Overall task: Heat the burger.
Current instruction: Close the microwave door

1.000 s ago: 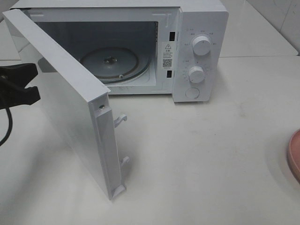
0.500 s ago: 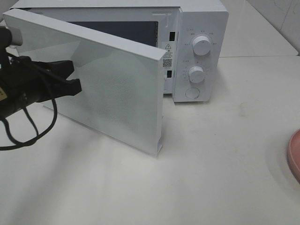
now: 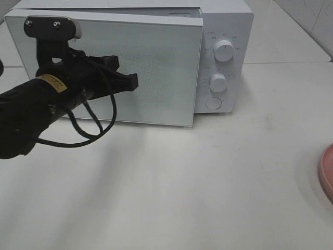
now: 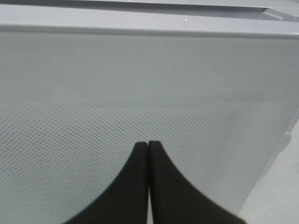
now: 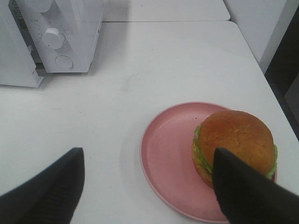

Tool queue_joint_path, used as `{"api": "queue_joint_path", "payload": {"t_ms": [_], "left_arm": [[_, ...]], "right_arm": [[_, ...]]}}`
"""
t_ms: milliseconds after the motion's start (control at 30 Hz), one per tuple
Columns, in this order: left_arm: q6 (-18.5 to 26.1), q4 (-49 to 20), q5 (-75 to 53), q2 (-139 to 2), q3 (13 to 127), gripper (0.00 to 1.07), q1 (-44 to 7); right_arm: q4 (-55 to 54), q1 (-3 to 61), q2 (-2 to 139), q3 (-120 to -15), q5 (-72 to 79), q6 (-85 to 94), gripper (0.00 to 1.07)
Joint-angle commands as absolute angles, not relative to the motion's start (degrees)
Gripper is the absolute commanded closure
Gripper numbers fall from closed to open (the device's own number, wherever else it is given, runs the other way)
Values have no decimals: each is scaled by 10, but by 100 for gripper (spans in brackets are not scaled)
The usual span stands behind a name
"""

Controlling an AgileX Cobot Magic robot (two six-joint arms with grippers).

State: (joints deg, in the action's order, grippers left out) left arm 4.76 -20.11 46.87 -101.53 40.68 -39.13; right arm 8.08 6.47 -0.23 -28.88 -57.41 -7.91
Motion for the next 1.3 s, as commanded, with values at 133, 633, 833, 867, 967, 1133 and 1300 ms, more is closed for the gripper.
{"api": "queue_joint_path", "payload": {"t_ms": [133,633,833,867,967,1133,1300], "left_arm": [[73,-252,453,-1047,469,107,-421],[73,-272,397,-1129,611,107,-425],[77,-275,388,-1161,663,107,-419],[77,-276,377,-1165,670,107,-417],[77,-281,343,-1174,696,107,-405],[90,-282,333,-1174,708,107,-402],[104,-282,296,-1163,708,107,-415]], "right_arm": [[78,61,-19,-286,-572,-74,34],[77,61,-19,-286,-572,-74,34],[77,61,-19,-286,-572,-74,34],[77,61,-19,-286,-572,-74,34],[77,61,-19,-286,-572,-74,34],[77,61,-19,-286,-572,-74,34],[77,61,-19,-286,-572,-74,34]]}}
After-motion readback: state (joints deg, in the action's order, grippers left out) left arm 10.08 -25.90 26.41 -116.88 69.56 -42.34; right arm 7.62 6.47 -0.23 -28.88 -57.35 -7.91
